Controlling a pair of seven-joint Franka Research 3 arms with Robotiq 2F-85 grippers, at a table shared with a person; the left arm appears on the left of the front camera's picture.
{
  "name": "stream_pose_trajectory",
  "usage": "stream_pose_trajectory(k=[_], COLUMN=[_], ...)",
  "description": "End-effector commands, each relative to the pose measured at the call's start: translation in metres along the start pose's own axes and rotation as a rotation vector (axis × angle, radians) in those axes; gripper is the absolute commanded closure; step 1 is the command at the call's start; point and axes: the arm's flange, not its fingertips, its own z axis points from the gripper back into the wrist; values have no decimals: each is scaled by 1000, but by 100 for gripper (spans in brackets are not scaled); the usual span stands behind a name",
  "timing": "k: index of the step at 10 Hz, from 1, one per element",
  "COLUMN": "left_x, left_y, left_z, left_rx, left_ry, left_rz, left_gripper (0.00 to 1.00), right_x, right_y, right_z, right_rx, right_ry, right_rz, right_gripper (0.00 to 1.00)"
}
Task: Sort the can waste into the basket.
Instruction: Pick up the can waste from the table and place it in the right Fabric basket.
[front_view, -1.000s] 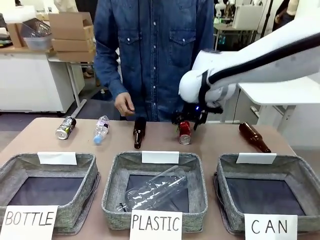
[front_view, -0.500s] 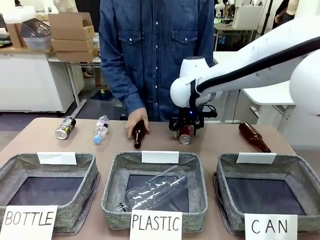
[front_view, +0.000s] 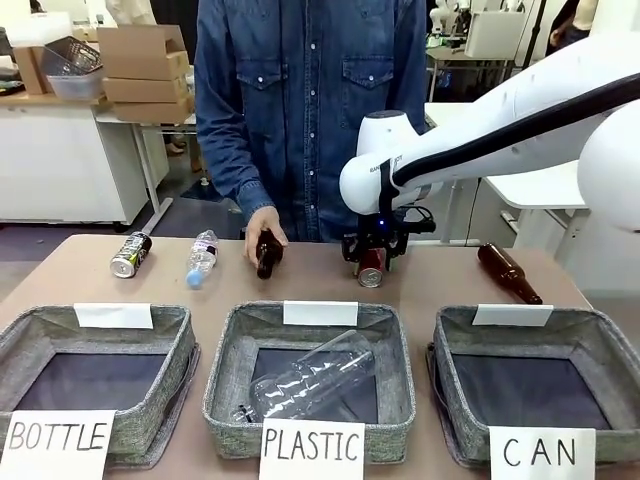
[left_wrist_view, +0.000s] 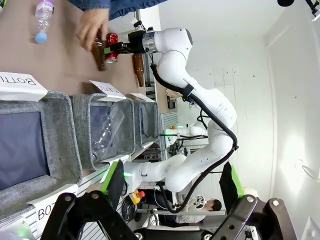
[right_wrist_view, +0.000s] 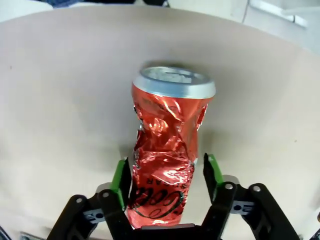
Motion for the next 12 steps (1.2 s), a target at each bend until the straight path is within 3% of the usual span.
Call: stream_pose_trajectory(k=[1,2,3,5,8,10,12], left_x=[-1,-1,-1,-1,-1,-1,-1], left_y=[-2,-2,-2,-2,-2,-2,-2], left_z=[0,0,0,0,0,0,0], left_rx=[-22,-22,-22,-22,-22,-22,-22], left_ry=[-5,-5,-5,-5,-5,-5,-5], left_rz=[-20,-20,-20,-20,-20,-20,-20], left_gripper=[0,0,0,0,0,0,0], right_x=[0,0,0,0,-1,-18,-74], right_y=[2,1,0,-2,-17,-67,-157], right_z=[0,0,-1,-1,2,25,70], right_rx=[-55,-59,-60,-64,1,158,216], right_ry=[-6,-5,-3,5,38,86,82], right_rz=[-29,-28,-27,-29,1,123,181], right_gripper=[100,100,84,100,100,100,100])
